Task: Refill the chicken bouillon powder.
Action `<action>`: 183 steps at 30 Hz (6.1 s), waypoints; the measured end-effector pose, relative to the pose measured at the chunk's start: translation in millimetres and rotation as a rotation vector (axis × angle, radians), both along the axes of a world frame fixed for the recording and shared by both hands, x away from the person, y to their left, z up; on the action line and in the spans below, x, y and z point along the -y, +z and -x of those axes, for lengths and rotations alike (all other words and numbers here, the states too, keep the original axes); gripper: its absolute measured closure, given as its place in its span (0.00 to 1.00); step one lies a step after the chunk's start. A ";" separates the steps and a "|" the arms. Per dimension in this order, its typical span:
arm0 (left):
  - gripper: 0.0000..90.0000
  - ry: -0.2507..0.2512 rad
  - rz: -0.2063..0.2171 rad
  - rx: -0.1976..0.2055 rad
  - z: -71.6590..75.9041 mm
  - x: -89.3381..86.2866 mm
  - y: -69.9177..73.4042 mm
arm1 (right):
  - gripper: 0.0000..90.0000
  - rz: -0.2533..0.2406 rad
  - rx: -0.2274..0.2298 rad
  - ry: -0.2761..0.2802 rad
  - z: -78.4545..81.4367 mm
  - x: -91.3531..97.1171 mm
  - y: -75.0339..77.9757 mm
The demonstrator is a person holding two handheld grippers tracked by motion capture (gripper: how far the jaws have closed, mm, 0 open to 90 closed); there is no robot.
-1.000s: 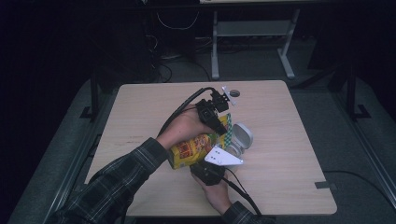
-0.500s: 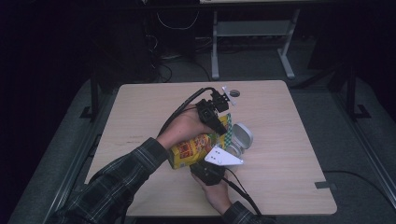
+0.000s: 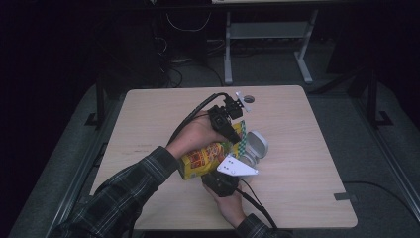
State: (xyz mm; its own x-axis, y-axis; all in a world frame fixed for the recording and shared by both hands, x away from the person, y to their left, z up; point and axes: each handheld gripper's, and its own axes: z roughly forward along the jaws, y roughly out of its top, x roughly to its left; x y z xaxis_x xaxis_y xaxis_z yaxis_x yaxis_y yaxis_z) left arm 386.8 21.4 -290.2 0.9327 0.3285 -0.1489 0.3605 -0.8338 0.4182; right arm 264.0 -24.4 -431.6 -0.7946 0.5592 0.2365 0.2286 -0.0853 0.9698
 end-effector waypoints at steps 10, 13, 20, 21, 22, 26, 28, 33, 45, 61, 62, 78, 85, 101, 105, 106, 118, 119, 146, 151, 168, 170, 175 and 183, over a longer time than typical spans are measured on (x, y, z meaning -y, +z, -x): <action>1.00 0.001 0.001 0.001 0.2 0.1 0.0 | 1.00 0.001 0.002 0.000 0.0 0.0 0.0; 1.00 -0.001 -0.001 0.001 0.0 0.0 0.0 | 1.00 0.001 0.002 0.000 -0.1 0.0 0.0; 1.00 0.000 0.000 0.001 0.1 0.1 0.0 | 1.00 0.001 0.002 0.000 -0.2 0.0 0.0; 1.00 0.000 0.000 0.001 0.1 0.1 0.0 | 1.00 0.001 0.002 0.001 -0.2 0.0 0.0; 1.00 0.000 0.001 0.001 0.1 0.2 0.0 | 1.00 0.001 0.002 0.000 -0.2 0.0 0.0; 1.00 -0.001 0.002 0.002 -0.1 0.3 -0.1 | 1.00 0.002 0.003 0.001 -0.5 0.2 0.1; 1.00 -0.002 0.002 0.003 -0.2 0.3 -0.2 | 1.00 0.003 0.003 0.001 -0.7 0.3 0.1; 1.00 -0.002 0.005 0.004 -0.2 0.5 -0.2 | 1.00 0.005 0.003 0.000 -0.9 0.6 0.1; 1.00 -0.005 0.002 0.001 -1.0 0.8 -0.2 | 1.00 0.007 0.004 -0.001 -1.6 1.1 -0.1; 1.00 -0.005 0.001 0.005 -2.0 2.1 -0.4 | 1.00 0.006 0.001 -0.002 -2.7 2.3 -0.2; 1.00 -0.002 0.002 0.004 -1.9 2.2 -0.4 | 1.00 0.007 0.001 -0.001 -2.9 2.4 -0.2; 1.00 -0.003 0.003 0.006 -2.3 3.9 -0.1 | 1.00 0.004 0.000 -0.002 -4.0 3.7 0.2; 1.00 -0.007 -0.003 0.008 -2.6 4.4 0.4 | 1.00 0.000 -0.002 -0.003 -3.9 3.6 0.3; 1.00 -0.002 -0.009 0.008 -2.4 6.3 1.0 | 1.00 -0.007 -0.003 -0.006 -4.4 4.1 1.4; 1.00 -0.005 -0.015 0.007 -2.9 5.5 1.4 | 1.00 -0.004 -0.001 -0.001 -4.9 3.6 1.3; 1.00 -0.005 -0.016 0.006 -2.9 5.5 1.3 | 1.00 -0.005 -0.002 0.000 -4.9 3.5 1.4; 1.00 -0.011 -0.027 0.009 -3.2 7.3 1.4 | 1.00 -0.012 -0.003 0.001 -5.3 3.7 1.8; 1.00 -0.010 -0.027 0.009 -3.1 7.5 1.5 | 1.00 -0.013 -0.002 0.001 -5.4 3.7 1.8; 1.00 -0.003 -0.028 0.012 -2.0 5.7 1.7 | 1.00 -0.012 -0.001 0.008 -5.1 2.7 2.2; 1.00 -0.001 -0.028 0.013 -1.0 4.2 2.5 | 1.00 -0.012 0.004 0.012 -4.7 1.4 2.4; 1.00 -0.004 -0.031 0.020 -1.2 5.7 3.0 | 1.00 -0.018 0.001 0.011 -4.9 1.9 3.1; 1.00 -0.004 -0.033 0.018 -1.3 6.1 3.3 | 1.00 -0.019 0.000 0.011 -4.9 2.1 3.3; 1.00 -0.002 -0.032 0.022 -1.1 7.0 3.1 | 1.00 -0.019 0.000 0.012 -5.4 2.9 3.4; 1.00 -0.001 -0.037 0.028 -1.1 8.0 3.0 | 1.00 -0.028 -0.007 0.014 -5.6 2.9 3.4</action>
State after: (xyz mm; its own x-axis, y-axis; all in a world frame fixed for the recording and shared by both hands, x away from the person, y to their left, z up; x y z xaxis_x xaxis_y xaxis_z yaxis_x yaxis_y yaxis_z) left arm 387.9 13.4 -287.2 0.9365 0.3325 -0.1111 0.3485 -0.8490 0.3971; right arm 269.6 -27.3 -428.1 -0.8006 0.5412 0.2572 0.2367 -0.1087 0.9655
